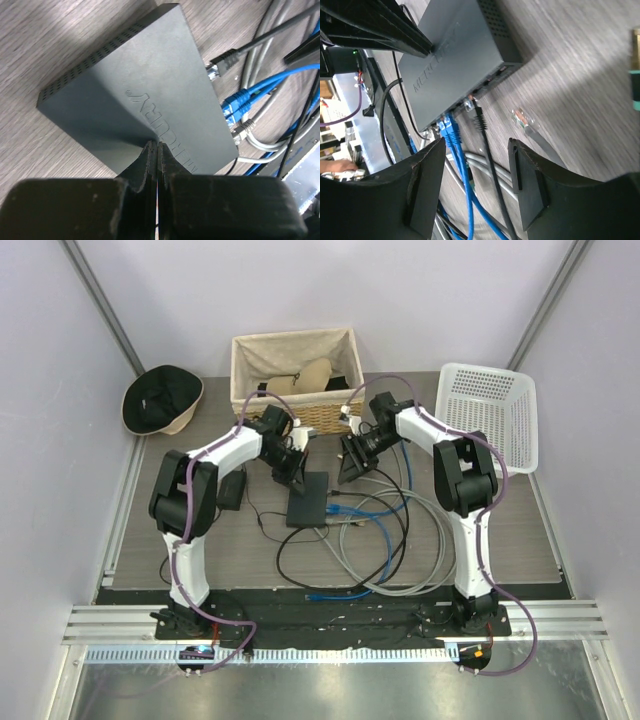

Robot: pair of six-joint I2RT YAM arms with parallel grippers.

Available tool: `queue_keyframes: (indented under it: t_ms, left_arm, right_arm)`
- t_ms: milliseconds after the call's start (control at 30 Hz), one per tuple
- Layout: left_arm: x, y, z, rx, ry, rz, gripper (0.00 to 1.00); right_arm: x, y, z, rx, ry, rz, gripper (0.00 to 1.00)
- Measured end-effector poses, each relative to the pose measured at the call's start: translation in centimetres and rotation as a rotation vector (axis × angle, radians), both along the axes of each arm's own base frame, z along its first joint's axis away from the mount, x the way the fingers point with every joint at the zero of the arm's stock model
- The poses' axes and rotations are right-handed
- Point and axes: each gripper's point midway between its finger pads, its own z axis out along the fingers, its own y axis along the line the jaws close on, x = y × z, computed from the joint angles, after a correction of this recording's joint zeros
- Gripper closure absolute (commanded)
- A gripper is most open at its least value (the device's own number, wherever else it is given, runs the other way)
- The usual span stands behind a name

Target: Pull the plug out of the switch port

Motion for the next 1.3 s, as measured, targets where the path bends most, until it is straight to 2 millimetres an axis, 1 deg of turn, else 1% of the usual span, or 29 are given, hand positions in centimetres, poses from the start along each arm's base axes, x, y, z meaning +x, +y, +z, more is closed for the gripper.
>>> queue_keyframes:
  t_ms: [167, 367, 500, 567, 700, 867, 1133, 1300]
  left_arm:
    - [-0.1, -0.7, 0.0, -0.04, 0.015, -0.012, 1.0]
    - [-0.2, -1.5, -0.2, -0.076, 0.057, -0.02, 1.0]
    - [-0.2, -1.6, -0.2, -0.076, 0.08, -0.008, 1.0]
    - [-0.2, -1.6, 0.2, -0.084, 0.073, -0.01, 1.0]
    - [-0.8, -1.1, 1.0, -0.113, 0.06, -0.007, 1.0]
    - [-2.8, 0.4, 0.9, -0.066, 0.081, 0.004, 1.0]
    - [-3.4, 0.8, 1.3, -0.054, 0.089, -0.008, 1.0]
    - [-5.0, 2.6, 1.3, 0.025, 0.11, -0.014, 1.0]
  right_arm:
    - [-0.8, 0.9, -0.8, 0.005, 0.041, 0.016, 0.41]
    - [-1.6, 1.7, -3.1, 0.006, 0.128, 0.014, 0.43]
    - [-1.6, 2.2, -3.2, 0.028, 0.164, 0.01, 0.44]
    - [-1.5, 2.3, -3.2, 0.033, 0.166, 0.011, 0.44]
    - [-1.5, 2.3, -3.2, 0.036, 0.167, 0.011, 0.44]
    - [-1.5, 2.3, -3.2, 0.036, 0.167, 0.011, 0.44]
    - [-1.5, 2.4, -3.2, 0.033, 0.172, 0.009, 0.44]
    - [-1.5, 2.4, -3.1, 0.033, 0.173, 0.007, 0.44]
